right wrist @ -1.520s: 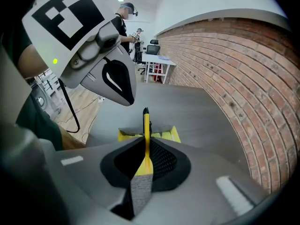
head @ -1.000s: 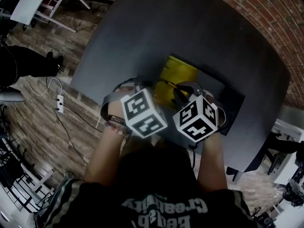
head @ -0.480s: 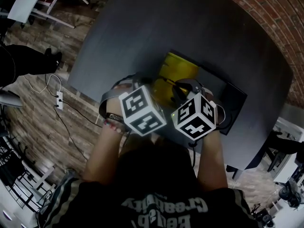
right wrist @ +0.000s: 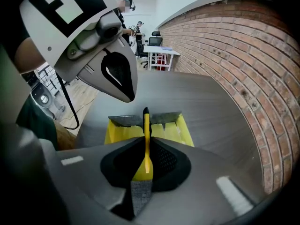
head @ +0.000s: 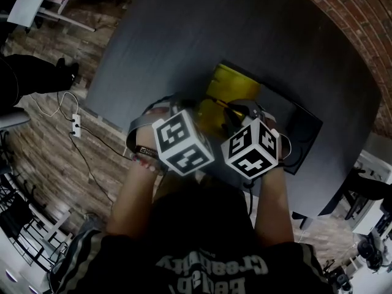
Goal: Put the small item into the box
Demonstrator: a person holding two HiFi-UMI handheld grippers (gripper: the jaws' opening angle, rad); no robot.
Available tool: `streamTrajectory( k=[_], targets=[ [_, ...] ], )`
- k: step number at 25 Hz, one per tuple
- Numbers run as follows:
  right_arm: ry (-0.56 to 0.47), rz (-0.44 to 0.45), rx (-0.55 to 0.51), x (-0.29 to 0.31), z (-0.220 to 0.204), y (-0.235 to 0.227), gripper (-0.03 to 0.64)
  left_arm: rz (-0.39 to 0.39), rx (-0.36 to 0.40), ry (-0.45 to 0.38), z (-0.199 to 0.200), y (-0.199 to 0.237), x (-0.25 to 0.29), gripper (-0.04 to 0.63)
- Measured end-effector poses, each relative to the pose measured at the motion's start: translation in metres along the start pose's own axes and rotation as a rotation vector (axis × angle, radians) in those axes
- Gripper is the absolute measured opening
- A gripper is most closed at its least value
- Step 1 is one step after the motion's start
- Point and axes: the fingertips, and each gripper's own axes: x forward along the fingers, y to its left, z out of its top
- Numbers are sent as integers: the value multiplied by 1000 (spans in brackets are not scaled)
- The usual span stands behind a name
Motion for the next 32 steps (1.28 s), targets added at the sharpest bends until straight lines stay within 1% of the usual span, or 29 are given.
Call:
streamTrajectory(
  k=[14, 25, 27, 28, 29, 30, 32],
  targets=[
    [27, -37, 14, 18, -12, -6, 35, -16, -8, 0, -2, -2, 13, 2],
    [6, -50, 60, 24, -17, -4, 38, -19, -6, 4, -8, -7, 16, 2],
    [-3, -53, 68, 26, -16, -4, 60, -19, -7, 6, -10, -6, 17, 2],
    [-9, -55, 73, 27, -15, -4, 88, -19, -8, 6, -11, -6, 17, 2],
    [-14, -55, 79, 27, -14, -5, 138, -19, -8, 6, -11, -7, 18, 2],
    [-16, -55, 81, 27, -14, -6, 172, -21, -7, 6, -11, -7, 18, 2],
    [-9, -54, 75, 27, -13, -6, 173, -24, -5, 8, -12, -8, 18, 2]
  ],
)
